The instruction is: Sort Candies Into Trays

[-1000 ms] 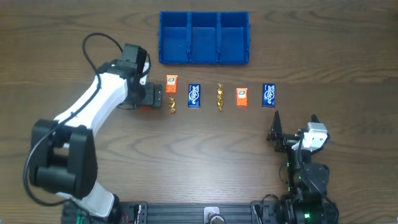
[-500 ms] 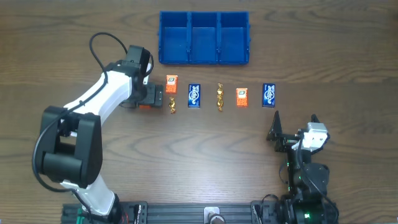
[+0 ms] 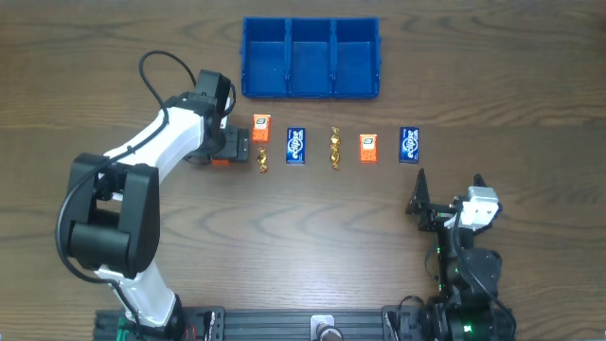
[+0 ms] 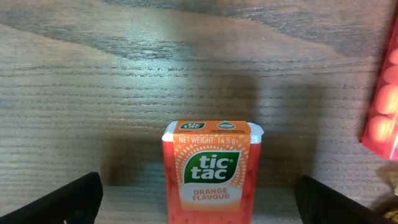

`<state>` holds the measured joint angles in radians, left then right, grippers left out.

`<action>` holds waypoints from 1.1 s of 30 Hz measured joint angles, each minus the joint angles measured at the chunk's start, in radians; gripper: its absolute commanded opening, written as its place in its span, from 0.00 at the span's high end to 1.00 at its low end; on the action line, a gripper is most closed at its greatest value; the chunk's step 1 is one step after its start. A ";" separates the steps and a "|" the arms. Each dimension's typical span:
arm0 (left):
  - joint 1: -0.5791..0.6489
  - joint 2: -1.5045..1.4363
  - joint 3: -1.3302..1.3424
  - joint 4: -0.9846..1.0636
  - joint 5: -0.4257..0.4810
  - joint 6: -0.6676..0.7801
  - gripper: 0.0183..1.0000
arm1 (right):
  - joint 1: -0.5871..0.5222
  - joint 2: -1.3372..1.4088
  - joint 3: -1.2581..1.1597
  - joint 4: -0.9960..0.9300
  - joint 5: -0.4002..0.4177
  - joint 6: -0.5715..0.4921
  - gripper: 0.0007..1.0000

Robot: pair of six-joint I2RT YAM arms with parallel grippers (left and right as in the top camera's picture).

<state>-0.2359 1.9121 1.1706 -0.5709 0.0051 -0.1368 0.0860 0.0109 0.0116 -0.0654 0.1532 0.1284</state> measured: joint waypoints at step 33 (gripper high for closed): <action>-0.003 -0.027 0.039 -0.037 0.038 -0.050 0.87 | 0.000 0.000 0.000 0.000 0.000 0.000 0.00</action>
<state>-0.2390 1.8851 1.2095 -0.6079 0.0433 -0.1871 0.0860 0.0109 0.0116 -0.0654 0.1532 0.1284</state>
